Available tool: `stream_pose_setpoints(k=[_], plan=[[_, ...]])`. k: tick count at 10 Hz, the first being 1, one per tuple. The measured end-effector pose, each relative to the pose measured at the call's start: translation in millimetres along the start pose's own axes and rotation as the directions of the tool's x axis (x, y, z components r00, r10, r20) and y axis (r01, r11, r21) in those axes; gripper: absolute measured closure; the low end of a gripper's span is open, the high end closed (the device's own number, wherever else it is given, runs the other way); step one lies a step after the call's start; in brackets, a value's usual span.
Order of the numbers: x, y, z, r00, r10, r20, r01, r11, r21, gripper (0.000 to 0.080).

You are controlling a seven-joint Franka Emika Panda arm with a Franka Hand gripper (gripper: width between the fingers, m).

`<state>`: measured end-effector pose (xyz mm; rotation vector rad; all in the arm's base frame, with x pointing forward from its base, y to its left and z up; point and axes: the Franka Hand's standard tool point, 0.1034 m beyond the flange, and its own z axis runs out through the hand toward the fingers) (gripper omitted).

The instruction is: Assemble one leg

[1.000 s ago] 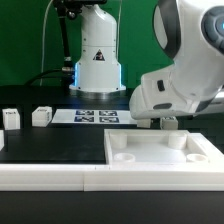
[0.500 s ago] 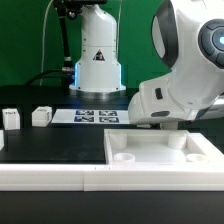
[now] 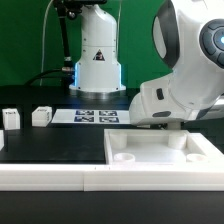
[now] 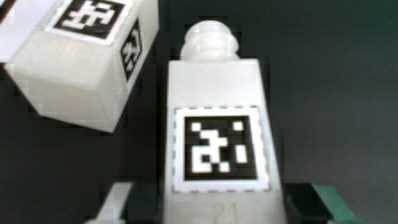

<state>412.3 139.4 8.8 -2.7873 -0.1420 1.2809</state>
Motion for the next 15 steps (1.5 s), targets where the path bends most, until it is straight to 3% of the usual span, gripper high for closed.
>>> stream_pose_setpoints(k=[4,6,7,8,9,10,11,12,15], plan=[[-0.3,-0.1,-0.6,1.000,-0.002,0.000,0.002,1.000,0.000,0.0510],[-16.6,-0.9,-21.6,0.999,-0.043,0.010,0.043,0.999,0.003,0.0509],[-24.6,-2.2,-34.7,0.998,-0.068,-0.003,0.068,0.998,-0.007,0.0509],[-36.5,-5.5,-53.5,0.996,-0.087,-0.025,0.087,0.996,-0.011,0.0509],[-48.4,-2.5,-67.5,0.997,-0.079,-0.025,0.080,0.997,0.000,0.0509],[-45.8,1.4,-79.9,0.995,-0.073,-0.071,0.073,0.997,0.004,0.0509],[-43.7,2.9,-96.5,0.977,-0.066,-0.203,0.066,0.998,-0.005,0.0509],[-55.3,5.4,-92.5,0.962,-0.062,-0.265,0.059,0.998,-0.019,0.0509],[-48.0,8.7,-96.4,0.890,-0.058,-0.453,0.048,0.998,-0.034,0.0509]])
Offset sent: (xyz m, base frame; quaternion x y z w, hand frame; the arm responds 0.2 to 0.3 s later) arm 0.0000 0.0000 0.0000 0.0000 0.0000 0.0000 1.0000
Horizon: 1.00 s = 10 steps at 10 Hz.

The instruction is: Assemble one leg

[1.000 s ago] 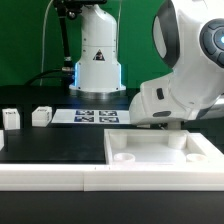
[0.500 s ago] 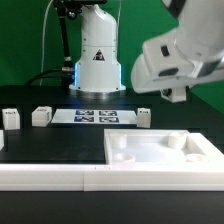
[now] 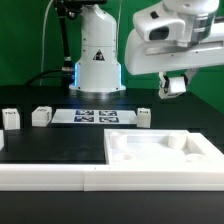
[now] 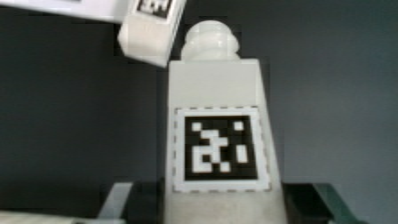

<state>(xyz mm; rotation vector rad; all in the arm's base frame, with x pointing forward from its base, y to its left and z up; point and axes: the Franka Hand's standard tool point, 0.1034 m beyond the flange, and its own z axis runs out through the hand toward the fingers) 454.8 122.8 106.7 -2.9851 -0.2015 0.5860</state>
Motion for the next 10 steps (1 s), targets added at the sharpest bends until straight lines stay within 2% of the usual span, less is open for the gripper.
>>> stream_pose_setpoints(k=[2,3,5,7,10], plan=[[6.7,5.0,-0.1,0.988,-0.014,-0.155,0.012,1.000,-0.014,0.0509],[10.9,10.9,1.8,0.981,-0.027,-0.192,0.024,1.000,-0.018,0.0509],[24.5,15.8,-11.2,0.957,-0.028,-0.289,0.023,0.999,-0.022,0.0509],[36.5,18.7,-28.0,0.907,-0.029,-0.421,0.017,0.999,-0.032,0.0509],[41.0,22.8,-26.7,0.789,-0.039,-0.613,0.011,0.999,-0.049,0.0509]])
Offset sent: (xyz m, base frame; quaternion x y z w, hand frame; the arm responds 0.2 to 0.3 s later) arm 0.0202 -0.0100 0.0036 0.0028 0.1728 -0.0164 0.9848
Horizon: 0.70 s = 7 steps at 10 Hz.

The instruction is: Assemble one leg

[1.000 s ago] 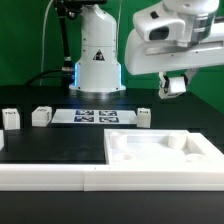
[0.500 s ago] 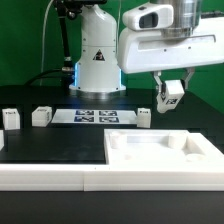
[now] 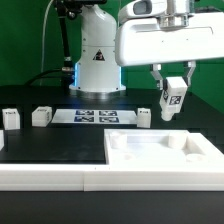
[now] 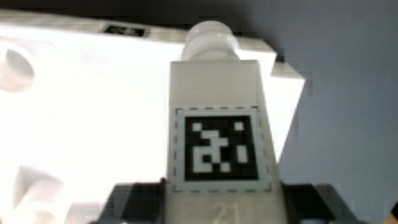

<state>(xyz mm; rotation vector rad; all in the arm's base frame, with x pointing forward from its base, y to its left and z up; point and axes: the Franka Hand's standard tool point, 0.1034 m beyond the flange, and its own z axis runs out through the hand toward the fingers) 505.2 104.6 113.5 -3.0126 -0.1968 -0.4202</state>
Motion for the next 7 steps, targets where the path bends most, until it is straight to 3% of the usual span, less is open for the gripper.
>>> stream_pose_setpoints(k=[2,3,6,7], plan=[[5.6,3.6,-3.2,0.987,-0.002,-0.160,0.001,1.000,-0.010,0.0509],[15.8,6.0,-10.7,0.979,-0.004,-0.206,0.001,1.000,-0.015,0.0509],[58.0,7.2,-20.3,0.968,0.002,-0.250,-0.004,1.000,-0.010,0.0509],[58.8,6.8,-18.9,0.967,0.000,-0.254,-0.003,1.000,-0.009,0.0509]])
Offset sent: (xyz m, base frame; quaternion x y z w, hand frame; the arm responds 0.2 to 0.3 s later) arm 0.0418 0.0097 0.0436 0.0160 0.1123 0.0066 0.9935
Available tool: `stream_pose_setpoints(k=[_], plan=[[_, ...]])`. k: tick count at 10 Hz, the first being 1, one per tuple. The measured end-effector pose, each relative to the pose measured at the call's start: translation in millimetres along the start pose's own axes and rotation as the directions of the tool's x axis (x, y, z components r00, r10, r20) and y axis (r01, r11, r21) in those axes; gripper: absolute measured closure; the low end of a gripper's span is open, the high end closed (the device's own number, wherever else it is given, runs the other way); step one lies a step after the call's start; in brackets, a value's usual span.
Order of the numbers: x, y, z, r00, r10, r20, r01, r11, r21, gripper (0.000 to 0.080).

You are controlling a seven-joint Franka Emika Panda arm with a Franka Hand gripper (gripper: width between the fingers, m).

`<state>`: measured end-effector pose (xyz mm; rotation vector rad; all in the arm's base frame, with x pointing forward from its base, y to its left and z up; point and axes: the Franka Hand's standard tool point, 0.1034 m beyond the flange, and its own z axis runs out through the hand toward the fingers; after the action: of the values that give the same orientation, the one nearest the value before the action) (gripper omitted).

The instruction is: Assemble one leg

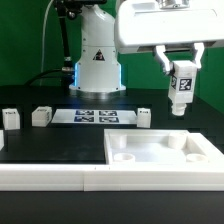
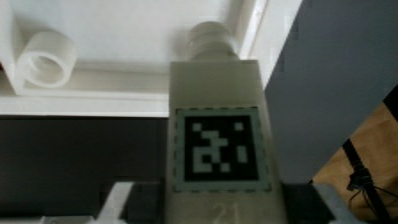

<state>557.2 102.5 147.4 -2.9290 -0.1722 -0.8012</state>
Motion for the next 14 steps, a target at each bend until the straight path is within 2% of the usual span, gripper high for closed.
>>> stream_pose_setpoints(k=[3,5,6,9,14], plan=[[-1.3,0.0,0.4,1.000,-0.002,0.003,0.002,1.000,0.000,0.0509],[15.9,1.3,4.3,1.000,-0.022,-0.001,0.022,1.000,0.003,0.0509],[26.6,4.0,12.1,1.000,-0.029,-0.009,0.029,1.000,0.004,0.0509],[41.5,8.0,27.9,0.999,-0.048,-0.020,0.048,0.999,0.006,0.0509],[44.9,8.8,31.0,0.996,-0.046,-0.076,0.046,0.999,0.000,0.0509]])
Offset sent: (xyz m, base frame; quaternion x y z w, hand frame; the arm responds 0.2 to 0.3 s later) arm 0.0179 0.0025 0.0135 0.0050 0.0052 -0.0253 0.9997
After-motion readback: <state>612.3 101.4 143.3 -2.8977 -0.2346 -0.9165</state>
